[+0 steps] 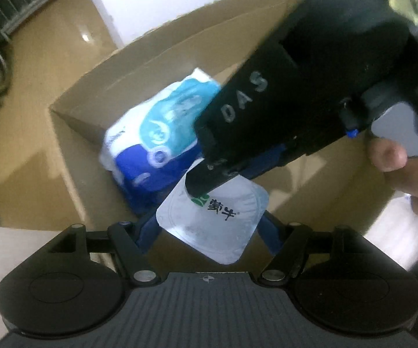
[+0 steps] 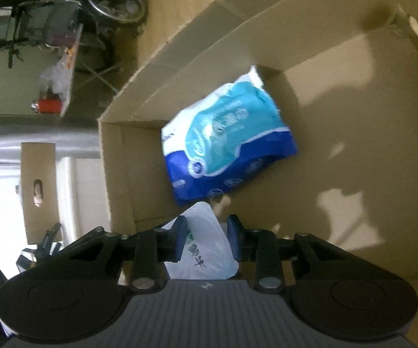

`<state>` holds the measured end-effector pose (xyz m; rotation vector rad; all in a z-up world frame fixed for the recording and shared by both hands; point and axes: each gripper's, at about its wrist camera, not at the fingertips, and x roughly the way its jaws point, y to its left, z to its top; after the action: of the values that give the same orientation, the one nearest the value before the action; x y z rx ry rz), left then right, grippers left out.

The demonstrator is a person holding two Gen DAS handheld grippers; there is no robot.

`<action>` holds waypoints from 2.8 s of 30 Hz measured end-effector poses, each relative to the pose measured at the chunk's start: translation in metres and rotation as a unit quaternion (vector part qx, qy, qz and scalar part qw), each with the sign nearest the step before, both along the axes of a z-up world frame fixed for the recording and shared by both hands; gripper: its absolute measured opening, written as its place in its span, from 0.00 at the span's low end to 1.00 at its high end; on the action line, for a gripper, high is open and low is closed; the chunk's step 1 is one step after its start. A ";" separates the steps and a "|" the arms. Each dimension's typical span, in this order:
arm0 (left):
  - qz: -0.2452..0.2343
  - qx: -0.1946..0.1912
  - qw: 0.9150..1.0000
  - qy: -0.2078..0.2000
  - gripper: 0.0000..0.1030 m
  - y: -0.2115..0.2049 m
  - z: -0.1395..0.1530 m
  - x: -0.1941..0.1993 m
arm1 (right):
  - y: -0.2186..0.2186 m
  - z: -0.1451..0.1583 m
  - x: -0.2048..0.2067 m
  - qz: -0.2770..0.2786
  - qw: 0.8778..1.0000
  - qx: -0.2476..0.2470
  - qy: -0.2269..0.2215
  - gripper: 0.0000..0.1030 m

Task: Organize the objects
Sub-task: 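Lower the yogurt cup into the box beside the wipes and open the right gripper, then withdraw the right gripper up out of the cardboard box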

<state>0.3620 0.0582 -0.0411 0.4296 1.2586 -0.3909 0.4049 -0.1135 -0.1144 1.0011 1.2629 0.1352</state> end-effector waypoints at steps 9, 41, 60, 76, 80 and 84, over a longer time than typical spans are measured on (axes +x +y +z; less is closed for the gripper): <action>-0.069 0.123 0.989 -0.053 0.71 -0.018 -0.008 -0.018 | 0.017 -0.010 0.005 -0.005 1.000 0.004 0.020 0.31; -0.196 0.230 0.953 -0.001 0.13 -0.040 -0.027 -0.044 | 0.025 -0.003 0.001 0.006 0.999 -0.011 -0.029 0.15; -0.136 0.189 0.972 -0.038 0.20 -0.020 -0.016 -0.041 | 0.038 0.009 -0.007 0.046 0.995 -0.067 -0.064 0.18; -0.101 0.130 0.973 -0.162 0.22 -0.053 0.047 -0.096 | -0.010 0.108 -0.092 0.068 0.971 -0.159 -0.164 0.27; -0.105 0.112 0.972 -0.179 0.22 -0.068 0.050 -0.109 | -0.031 0.126 -0.129 0.071 0.967 -0.166 -0.180 0.27; -0.109 0.085 0.973 -0.183 0.23 -0.081 0.051 -0.120 | -0.055 0.133 -0.169 0.068 0.963 -0.186 -0.185 0.27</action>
<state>0.2418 -0.0232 0.0095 0.7556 0.8886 -0.3705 0.2361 -0.1690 0.0183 0.5330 0.9655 0.1754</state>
